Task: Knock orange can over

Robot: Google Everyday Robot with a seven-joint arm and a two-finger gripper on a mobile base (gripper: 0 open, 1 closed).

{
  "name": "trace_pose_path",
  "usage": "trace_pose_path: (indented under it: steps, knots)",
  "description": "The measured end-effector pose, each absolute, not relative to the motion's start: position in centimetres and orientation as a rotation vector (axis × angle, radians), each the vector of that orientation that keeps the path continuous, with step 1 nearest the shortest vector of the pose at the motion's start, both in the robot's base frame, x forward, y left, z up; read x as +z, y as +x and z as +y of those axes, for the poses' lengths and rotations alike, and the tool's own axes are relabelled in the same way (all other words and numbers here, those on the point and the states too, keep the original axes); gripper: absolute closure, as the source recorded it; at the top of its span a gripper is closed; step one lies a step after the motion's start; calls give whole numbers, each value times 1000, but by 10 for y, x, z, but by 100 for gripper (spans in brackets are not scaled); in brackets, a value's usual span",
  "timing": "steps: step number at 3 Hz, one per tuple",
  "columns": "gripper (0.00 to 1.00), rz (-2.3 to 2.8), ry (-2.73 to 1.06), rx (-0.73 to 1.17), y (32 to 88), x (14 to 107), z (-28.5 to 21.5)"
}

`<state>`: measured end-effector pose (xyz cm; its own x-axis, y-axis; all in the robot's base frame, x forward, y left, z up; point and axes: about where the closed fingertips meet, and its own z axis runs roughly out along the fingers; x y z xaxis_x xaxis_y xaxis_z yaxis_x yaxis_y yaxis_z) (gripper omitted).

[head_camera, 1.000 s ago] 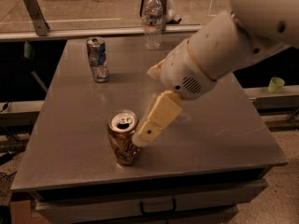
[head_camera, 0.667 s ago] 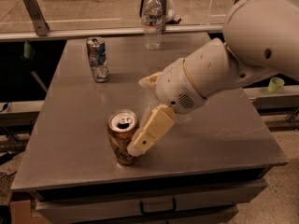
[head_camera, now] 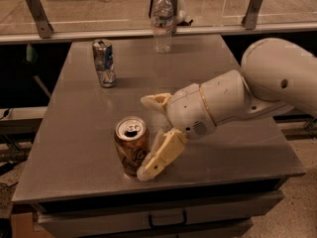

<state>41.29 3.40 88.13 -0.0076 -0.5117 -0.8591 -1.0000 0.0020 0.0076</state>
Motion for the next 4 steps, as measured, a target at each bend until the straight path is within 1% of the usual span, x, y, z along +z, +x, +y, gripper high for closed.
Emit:
trace_pose_path:
  steps: [1, 2, 3, 4]
  knots:
    - [0, 1514, -1590, 996, 401, 884, 58]
    - [15, 1465, -1590, 1061, 391, 888, 76]
    - [37, 1459, -1576, 1082, 387, 889, 80]
    - [61, 1476, -1573, 1046, 400, 894, 66]
